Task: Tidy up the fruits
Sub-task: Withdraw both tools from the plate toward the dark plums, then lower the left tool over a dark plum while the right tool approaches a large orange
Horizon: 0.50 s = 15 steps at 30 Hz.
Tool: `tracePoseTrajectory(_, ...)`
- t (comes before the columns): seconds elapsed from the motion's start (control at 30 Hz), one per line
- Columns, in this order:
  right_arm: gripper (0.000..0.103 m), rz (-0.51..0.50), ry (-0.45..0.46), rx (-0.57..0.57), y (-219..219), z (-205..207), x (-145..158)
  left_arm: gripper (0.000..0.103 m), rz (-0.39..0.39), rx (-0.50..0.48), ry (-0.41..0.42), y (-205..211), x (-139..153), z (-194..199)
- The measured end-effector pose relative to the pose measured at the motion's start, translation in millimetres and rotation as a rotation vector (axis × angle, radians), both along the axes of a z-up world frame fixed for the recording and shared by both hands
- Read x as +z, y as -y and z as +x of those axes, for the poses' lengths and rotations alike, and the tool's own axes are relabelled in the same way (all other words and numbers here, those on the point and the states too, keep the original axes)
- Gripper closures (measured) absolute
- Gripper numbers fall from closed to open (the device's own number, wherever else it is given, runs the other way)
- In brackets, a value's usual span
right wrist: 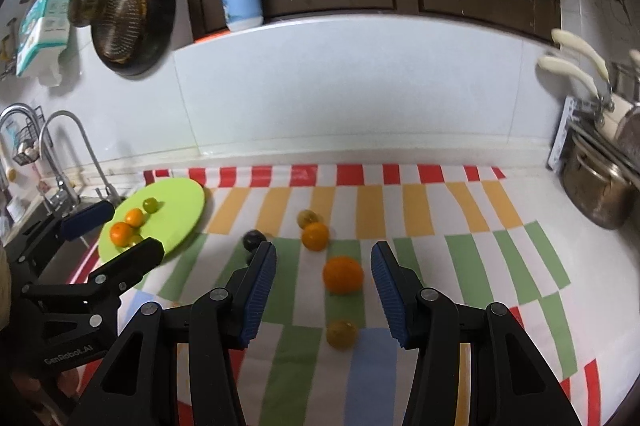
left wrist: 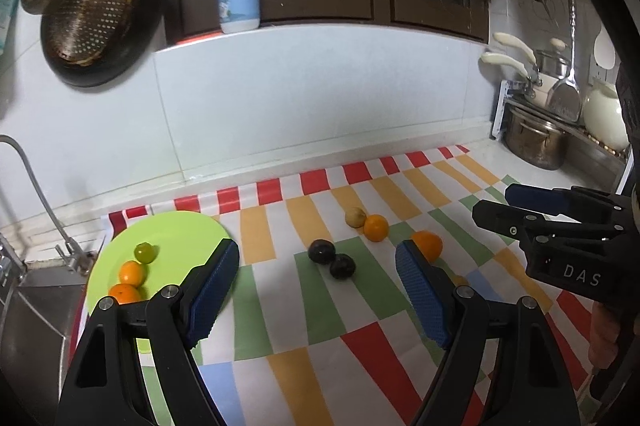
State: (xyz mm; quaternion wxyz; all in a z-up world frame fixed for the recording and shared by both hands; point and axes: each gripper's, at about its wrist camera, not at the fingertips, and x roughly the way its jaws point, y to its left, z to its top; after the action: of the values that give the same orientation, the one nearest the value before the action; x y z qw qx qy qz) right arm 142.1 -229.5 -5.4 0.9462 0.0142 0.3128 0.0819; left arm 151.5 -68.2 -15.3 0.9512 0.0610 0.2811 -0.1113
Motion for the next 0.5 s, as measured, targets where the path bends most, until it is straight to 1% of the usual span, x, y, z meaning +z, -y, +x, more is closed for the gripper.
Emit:
tracePoseTrajectory(0.13,0.053,-0.001,-0.020,-0.004,4.2,7.1,-8.6,0.024,-0.002,-0.006,-0.026,5.1,-9.7,10.1)
tracePoseTrajectory(0.3,0.053,0.013,-0.059,-0.003,7.1,18.3,-22.1,0.032,-0.008,-0.012,-0.073,8.2,-24.2,25.9)
tracePoseTrajectory(0.37,0.053,0.017,-0.077,-0.002,8.2,23.6,-28.4,0.037,-0.010,-0.016,-0.090,9.4,-30.3,32.4)
tracePoseTrajectory(0.5,0.053,0.025,-0.115,-0.001,9.3,33.0,-40.3,0.043,-0.008,-0.022,-0.127,11.9,-43.2,42.6)
